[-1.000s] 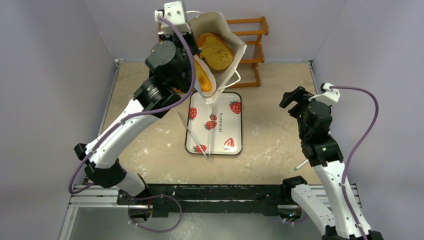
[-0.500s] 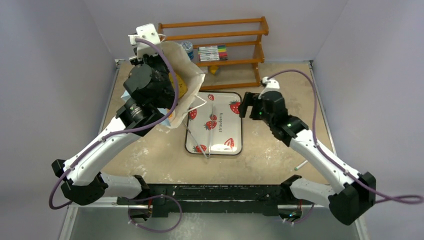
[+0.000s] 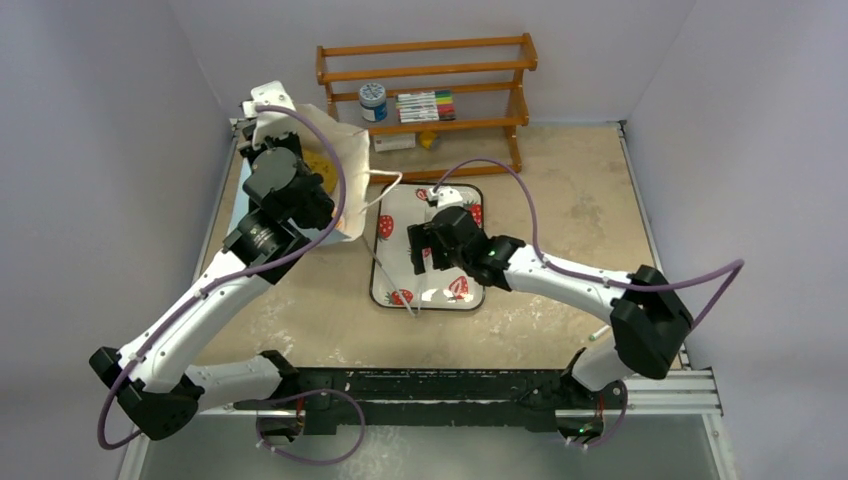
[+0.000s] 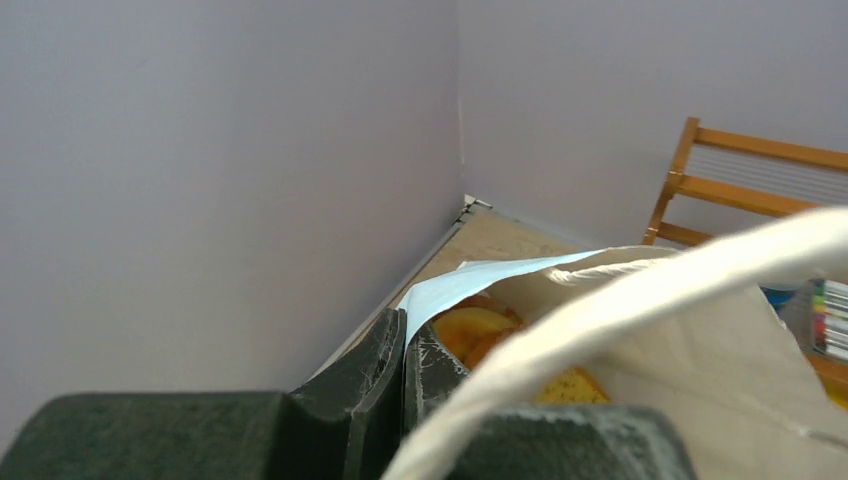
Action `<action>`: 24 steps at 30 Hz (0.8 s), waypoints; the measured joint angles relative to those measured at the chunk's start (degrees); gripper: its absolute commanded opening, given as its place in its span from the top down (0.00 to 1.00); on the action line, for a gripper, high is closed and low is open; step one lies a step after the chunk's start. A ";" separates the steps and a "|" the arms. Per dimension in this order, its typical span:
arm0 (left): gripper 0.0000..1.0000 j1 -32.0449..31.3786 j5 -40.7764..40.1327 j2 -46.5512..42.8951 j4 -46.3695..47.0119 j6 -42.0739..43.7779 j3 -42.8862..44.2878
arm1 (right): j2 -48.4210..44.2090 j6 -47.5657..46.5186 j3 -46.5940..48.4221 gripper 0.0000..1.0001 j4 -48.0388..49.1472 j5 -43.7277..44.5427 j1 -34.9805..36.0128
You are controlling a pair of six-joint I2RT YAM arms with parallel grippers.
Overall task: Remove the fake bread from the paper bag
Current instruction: Place the paper bag at the center of the board.
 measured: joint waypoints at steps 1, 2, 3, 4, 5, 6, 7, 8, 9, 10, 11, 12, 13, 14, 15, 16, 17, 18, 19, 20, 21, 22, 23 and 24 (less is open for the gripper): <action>1.00 0.85 0.15 -0.63 -0.46 -0.48 -0.85 | 0.94 -0.02 0.57 0.00 0.04 0.00 0.70; 1.00 1.75 0.37 -1.22 -0.92 -1.03 -1.60 | 1.73 -0.02 1.07 0.00 0.28 0.00 1.29; 1.00 2.58 0.68 -1.68 -1.44 -1.53 -2.21 | 2.45 -0.04 1.62 0.00 0.44 0.02 1.81; 1.00 3.39 1.03 -2.12 -1.99 -2.01 -2.80 | 2.99 -0.09 2.03 0.00 0.63 0.00 2.19; 1.00 4.24 1.44 -2.56 -2.38 -2.67 -3.52 | 3.58 -0.11 2.47 0.00 0.92 0.04 2.67; 1.00 4.90 1.79 -2.89 -2.71 -3.10 -4.09 | 4.17 -0.13 2.84 0.00 1.36 0.09 3.06; 1.00 6.01 2.51 -3.30 -3.32 -4.09 -4.96 | 4.74 -0.15 3.19 0.00 1.73 0.13 3.48; 1.00 6.78 2.91 -3.48 -3.78 -4.59 -5.44 | 5.16 -0.17 3.41 0.00 1.95 0.22 3.80; 1.00 7.63 3.50 -3.63 -4.31 -5.42 -6.01 | 5.70 -0.17 3.58 0.00 2.19 0.26 4.22; 1.00 8.46 4.04 -3.72 -4.94 -5.95 -6.51 | 6.16 -0.20 3.72 0.00 2.38 0.42 4.59; 1.00 9.09 4.63 -3.78 -5.38 -6.56 -6.97 | 6.73 -0.22 3.76 0.00 2.62 0.46 4.90; 1.00 9.92 5.33 -3.87 -5.84 -7.23 -7.67 | 7.37 -0.24 3.91 0.00 2.71 0.59 5.27; 1.00 10.47 6.01 -3.93 -6.25 -7.72 -8.24 | 8.15 -0.26 4.09 0.00 2.82 0.83 5.68; 1.00 11.15 6.71 -4.04 -6.47 -8.48 -8.96 | 8.90 -0.31 4.28 0.00 2.93 1.07 6.05; 1.00 11.74 7.54 -4.11 -6.73 -9.07 -9.73 | 9.75 -0.35 4.44 0.00 2.97 1.29 6.40; 1.00 12.31 8.31 -4.15 -6.99 -9.73 -10.45 | 10.49 -0.37 4.59 0.00 2.95 1.42 6.73; 1.00 12.52 9.20 -4.15 -7.26 -10.36 -11.10 | 11.28 -0.37 4.74 0.00 2.95 1.51 7.10; 1.00 13.27 9.86 -4.15 -7.39 -10.69 -11.58 | 11.98 -0.37 5.03 0.00 2.91 1.57 7.43; 1.00 13.79 10.73 -4.17 -7.69 -11.26 -12.13 | 12.57 -0.37 5.31 0.00 2.91 1.68 7.67; 1.00 14.23 11.47 -4.20 -7.93 -11.80 -12.66 | 13.27 -0.35 5.68 0.00 2.91 1.90 8.00; 1.00 14.75 12.17 -4.22 -8.17 -12.04 -13.20 | 13.77 -0.35 6.05 0.00 2.89 2.08 8.24; 1.00 15.28 12.98 -4.24 -8.48 -12.44 -13.62 | 14.10 -0.33 6.32 0.00 2.86 2.19 8.39; 1.00 15.65 13.40 -4.24 -8.72 -12.83 -13.90 | 14.40 -0.31 6.60 0.00 2.86 2.56 8.52; 1.00 16.15 14.16 -4.28 -8.96 -13.14 -14.29 | 14.60 -0.26 6.82 0.00 2.86 2.84 8.70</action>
